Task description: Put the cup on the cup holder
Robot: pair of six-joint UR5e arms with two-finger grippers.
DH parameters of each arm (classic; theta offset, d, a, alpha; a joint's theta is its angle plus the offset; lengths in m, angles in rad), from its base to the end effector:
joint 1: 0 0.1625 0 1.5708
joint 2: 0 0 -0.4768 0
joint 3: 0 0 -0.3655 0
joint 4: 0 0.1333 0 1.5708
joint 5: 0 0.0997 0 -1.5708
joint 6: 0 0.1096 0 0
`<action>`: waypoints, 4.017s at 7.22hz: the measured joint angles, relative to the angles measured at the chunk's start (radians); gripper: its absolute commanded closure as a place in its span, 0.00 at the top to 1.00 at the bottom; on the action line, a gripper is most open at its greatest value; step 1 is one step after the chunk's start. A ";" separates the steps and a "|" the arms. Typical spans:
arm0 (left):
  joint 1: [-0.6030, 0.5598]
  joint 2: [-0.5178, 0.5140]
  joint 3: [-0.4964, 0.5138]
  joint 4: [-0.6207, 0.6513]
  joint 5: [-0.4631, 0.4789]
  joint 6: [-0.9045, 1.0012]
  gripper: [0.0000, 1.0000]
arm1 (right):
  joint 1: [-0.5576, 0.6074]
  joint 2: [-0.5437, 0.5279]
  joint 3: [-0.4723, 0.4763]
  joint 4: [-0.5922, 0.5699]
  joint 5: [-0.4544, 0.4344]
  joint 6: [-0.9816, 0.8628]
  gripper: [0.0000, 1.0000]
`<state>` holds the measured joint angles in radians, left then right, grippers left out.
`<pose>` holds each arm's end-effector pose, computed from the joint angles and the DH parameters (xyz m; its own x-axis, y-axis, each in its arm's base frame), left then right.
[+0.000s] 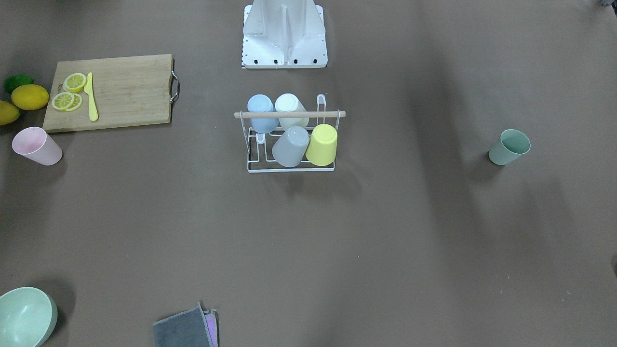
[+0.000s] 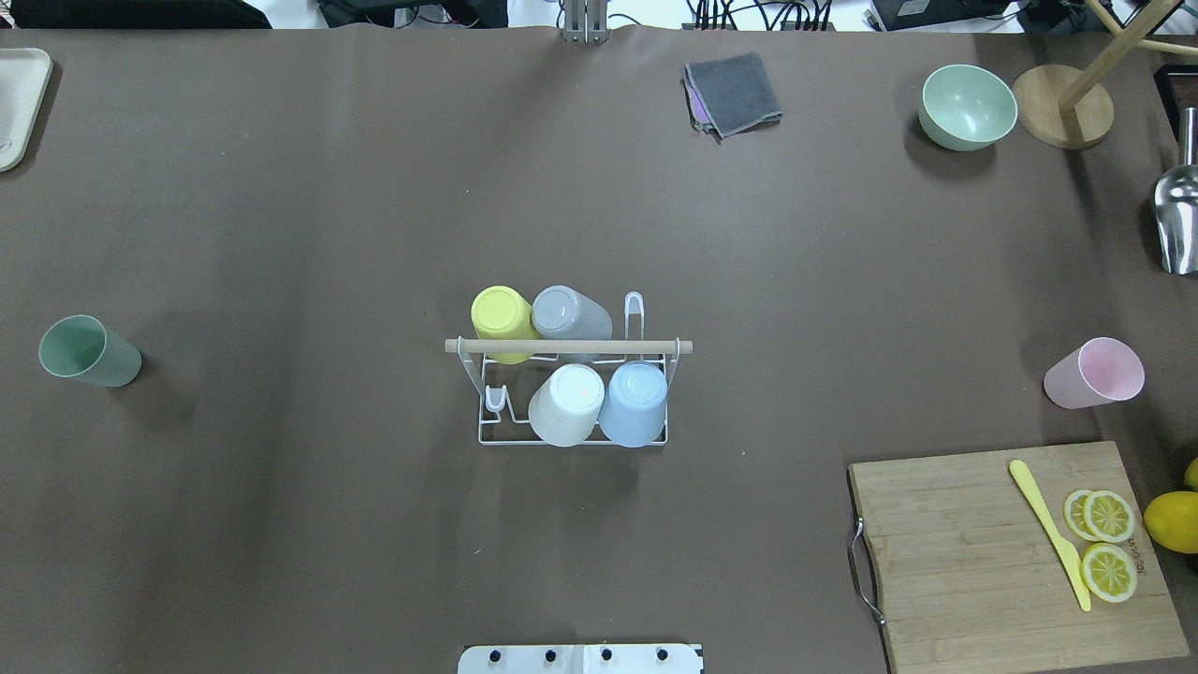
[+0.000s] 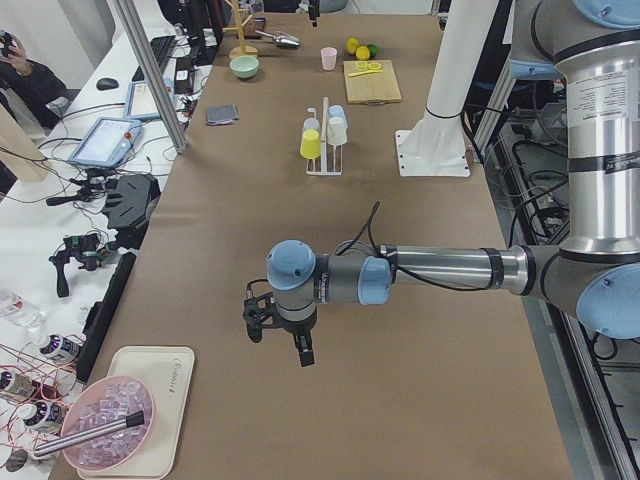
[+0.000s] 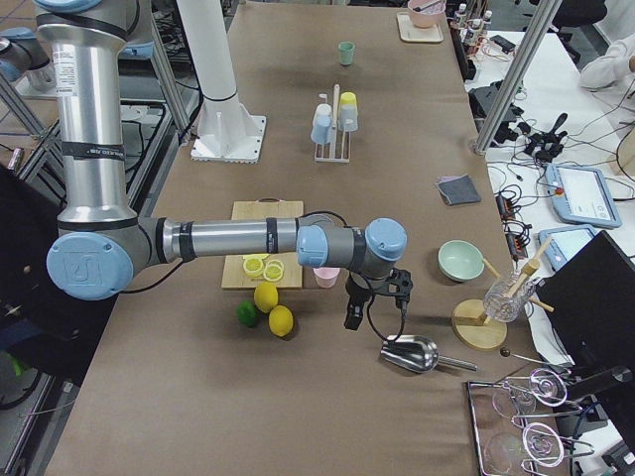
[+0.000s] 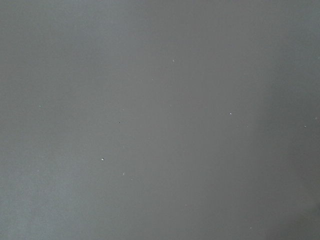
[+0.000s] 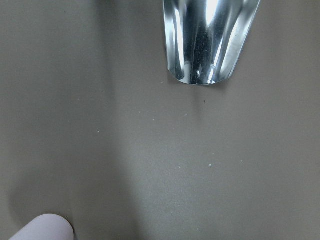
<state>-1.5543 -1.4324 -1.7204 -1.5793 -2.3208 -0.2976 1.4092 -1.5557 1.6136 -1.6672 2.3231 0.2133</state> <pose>-0.0520 -0.4019 0.7089 0.7041 -0.2687 -0.6573 0.1987 0.9632 -0.1810 -0.0178 -0.4719 0.7019 0.7424 0.1193 0.6592 0.0037 0.9833 -0.1822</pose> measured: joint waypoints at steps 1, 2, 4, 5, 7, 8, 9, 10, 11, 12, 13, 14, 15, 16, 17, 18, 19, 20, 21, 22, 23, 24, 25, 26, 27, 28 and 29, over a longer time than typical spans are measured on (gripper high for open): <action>0.000 0.001 0.001 0.001 0.001 0.000 0.98 | -0.009 0.001 -0.002 -0.001 0.001 0.000 0.99; -0.001 0.001 0.001 0.002 0.001 0.000 0.98 | -0.023 0.003 -0.003 -0.002 0.001 0.001 0.99; -0.001 -0.002 -0.001 0.010 -0.001 -0.002 0.98 | -0.039 0.039 -0.021 -0.044 0.004 0.000 0.99; -0.001 -0.012 -0.012 0.039 -0.001 -0.002 0.98 | -0.042 0.079 -0.040 -0.102 0.009 0.000 0.99; 0.008 -0.083 0.000 0.119 -0.004 -0.001 0.98 | -0.053 0.164 -0.083 -0.215 0.020 -0.003 0.99; 0.048 -0.139 0.033 0.138 -0.004 -0.001 0.98 | -0.070 0.201 -0.102 -0.259 0.027 -0.007 0.99; 0.112 -0.202 0.064 0.171 -0.003 -0.001 0.98 | -0.091 0.235 -0.116 -0.295 0.032 -0.010 0.99; 0.161 -0.274 0.085 0.247 -0.001 0.023 0.98 | -0.115 0.271 -0.131 -0.328 0.036 -0.013 0.99; 0.188 -0.342 0.103 0.341 0.000 0.099 0.98 | -0.140 0.299 -0.140 -0.350 0.041 -0.017 0.99; 0.204 -0.407 0.136 0.427 0.001 0.214 0.98 | -0.167 0.318 -0.145 -0.364 0.047 -0.025 0.99; 0.209 -0.465 0.181 0.487 0.000 0.329 0.98 | -0.191 0.332 -0.152 -0.372 0.052 -0.058 0.99; 0.212 -0.507 0.217 0.513 -0.003 0.401 0.98 | -0.206 0.351 -0.176 -0.377 0.055 -0.123 0.99; 0.215 -0.532 0.241 0.528 -0.005 0.432 0.97 | -0.214 0.371 -0.210 -0.379 0.057 -0.182 0.99; 0.232 -0.552 0.263 0.548 -0.006 0.442 0.98 | -0.223 0.383 -0.235 -0.380 0.057 -0.218 0.99; 0.263 -0.579 0.285 0.581 -0.006 0.443 0.98 | -0.230 0.387 -0.253 -0.380 0.058 -0.248 0.99; 0.291 -0.607 0.308 0.625 -0.007 0.443 0.98 | -0.234 0.390 -0.276 -0.383 0.058 -0.274 0.99; 0.309 -0.625 0.325 0.665 -0.007 0.442 0.98 | -0.236 0.398 -0.302 -0.400 0.060 -0.287 0.99; 0.318 -0.634 0.332 0.699 -0.008 0.442 0.98 | -0.238 0.410 -0.323 -0.425 0.062 -0.292 0.99; 0.324 -0.641 0.333 0.731 -0.008 0.442 0.98 | -0.239 0.419 -0.340 -0.440 0.063 -0.294 0.99; 0.330 -0.646 0.334 0.753 -0.008 0.442 0.98 | -0.242 0.426 -0.353 -0.454 0.064 -0.294 0.99; 0.338 -0.646 0.339 0.759 -0.009 0.445 0.98 | -0.244 0.437 -0.373 -0.474 0.065 -0.295 0.99; 0.353 -0.644 0.350 0.753 -0.011 0.449 0.98 | -0.249 0.451 -0.396 -0.497 0.066 -0.302 0.99; 0.372 -0.644 0.358 0.744 -0.011 0.453 0.98 | -0.256 0.463 -0.414 -0.524 0.068 -0.317 0.99; 0.387 -0.644 0.365 0.739 -0.011 0.454 0.98 | -0.264 0.472 -0.427 -0.544 0.073 -0.327 0.99; 0.393 -0.646 0.378 0.738 -0.011 0.456 0.98 | -0.273 0.477 -0.433 -0.558 0.076 -0.339 0.99; 0.395 -0.650 0.404 0.737 -0.014 0.464 0.98 | -0.283 0.478 -0.436 -0.576 0.076 -0.362 0.99; 0.398 -0.666 0.458 0.737 -0.025 0.493 0.98 | -0.290 0.477 -0.438 -0.593 0.076 -0.391 0.99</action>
<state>-1.1564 -2.0984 -1.2628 -0.8428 -2.3458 0.1952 1.1189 -1.0789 1.1760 -2.2605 2.3995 -0.1774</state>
